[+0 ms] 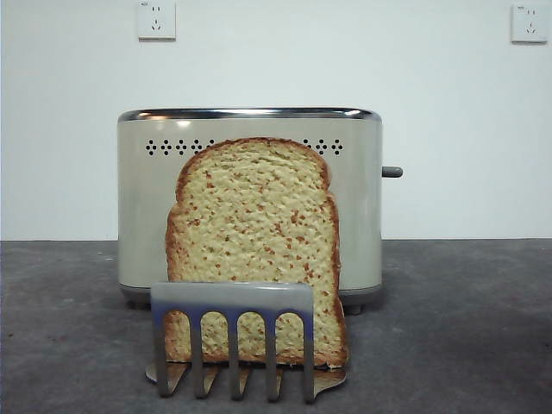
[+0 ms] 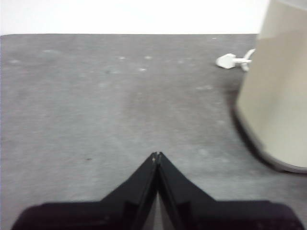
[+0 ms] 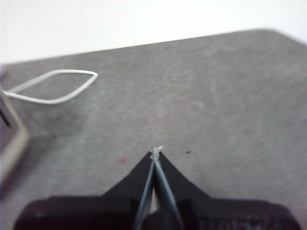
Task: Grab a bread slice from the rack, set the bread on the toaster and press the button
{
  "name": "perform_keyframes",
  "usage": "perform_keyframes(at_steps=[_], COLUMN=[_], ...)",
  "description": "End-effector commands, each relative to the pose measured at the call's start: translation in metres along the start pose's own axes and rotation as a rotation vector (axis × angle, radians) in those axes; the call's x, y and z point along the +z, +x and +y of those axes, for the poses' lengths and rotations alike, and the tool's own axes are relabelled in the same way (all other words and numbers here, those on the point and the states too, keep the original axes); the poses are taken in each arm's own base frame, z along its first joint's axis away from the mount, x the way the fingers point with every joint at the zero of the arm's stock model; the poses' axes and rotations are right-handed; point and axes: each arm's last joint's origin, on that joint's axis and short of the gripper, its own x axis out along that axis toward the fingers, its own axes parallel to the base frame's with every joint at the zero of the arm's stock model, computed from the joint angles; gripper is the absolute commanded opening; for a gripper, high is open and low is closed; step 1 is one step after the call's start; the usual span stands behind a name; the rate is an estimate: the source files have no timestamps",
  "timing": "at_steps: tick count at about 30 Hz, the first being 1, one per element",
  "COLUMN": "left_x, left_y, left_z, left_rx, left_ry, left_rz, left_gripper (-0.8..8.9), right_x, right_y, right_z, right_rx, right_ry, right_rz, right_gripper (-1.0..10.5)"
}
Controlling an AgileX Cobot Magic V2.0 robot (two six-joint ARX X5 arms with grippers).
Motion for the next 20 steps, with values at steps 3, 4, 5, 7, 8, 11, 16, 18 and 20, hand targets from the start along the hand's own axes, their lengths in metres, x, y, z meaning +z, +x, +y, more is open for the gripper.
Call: perform_keyframes(at_steps=[3, 4, 5, 7, 8, 11, 16, 18, 20], left_x=[0.027, 0.035, 0.044, 0.063, 0.074, 0.102, 0.141, 0.152, 0.16], left_y=[-0.007, -0.01, -0.013, -0.019, -0.022, -0.028, -0.027, -0.023, -0.019], left_z=[-0.006, -0.007, -0.008, -0.011, -0.013, -0.017, -0.023, -0.025, -0.029], left_rx=[-0.147, -0.172, -0.201, -0.267, -0.3, -0.389, -0.56, -0.603, -0.627], left_ry=[-0.001, 0.0, 0.0, 0.003, 0.009, 0.01, 0.049, 0.085, 0.114], left_rz=[-0.051, -0.051, -0.044, -0.02, -0.004, 0.039, 0.12, 0.163, 0.206], left_gripper=[-0.06, -0.06, -0.06, -0.06, -0.06, -0.06, -0.06, -0.06, -0.06], right_x=[0.012, 0.017, 0.024, 0.038, 0.046, 0.069, 0.11, 0.123, 0.136], right_y=[-0.003, -0.005, -0.008, -0.014, -0.018, -0.028, -0.041, -0.043, -0.044], right_z=[0.005, 0.007, 0.008, 0.011, 0.012, 0.016, 0.024, 0.027, 0.03], right_rx=[0.13, 0.154, 0.174, 0.208, 0.222, 0.246, 0.311, 0.34, 0.358], right_ry=[0.231, 0.251, 0.266, 0.27, 0.267, 0.26, 0.234, 0.223, 0.227], right_rz=[-0.048, -0.057, -0.07, -0.105, -0.127, -0.176, -0.192, -0.158, -0.102], right_gripper=[-0.1, -0.1, -0.1, -0.1, -0.1, -0.1, -0.1, -0.1, 0.0])
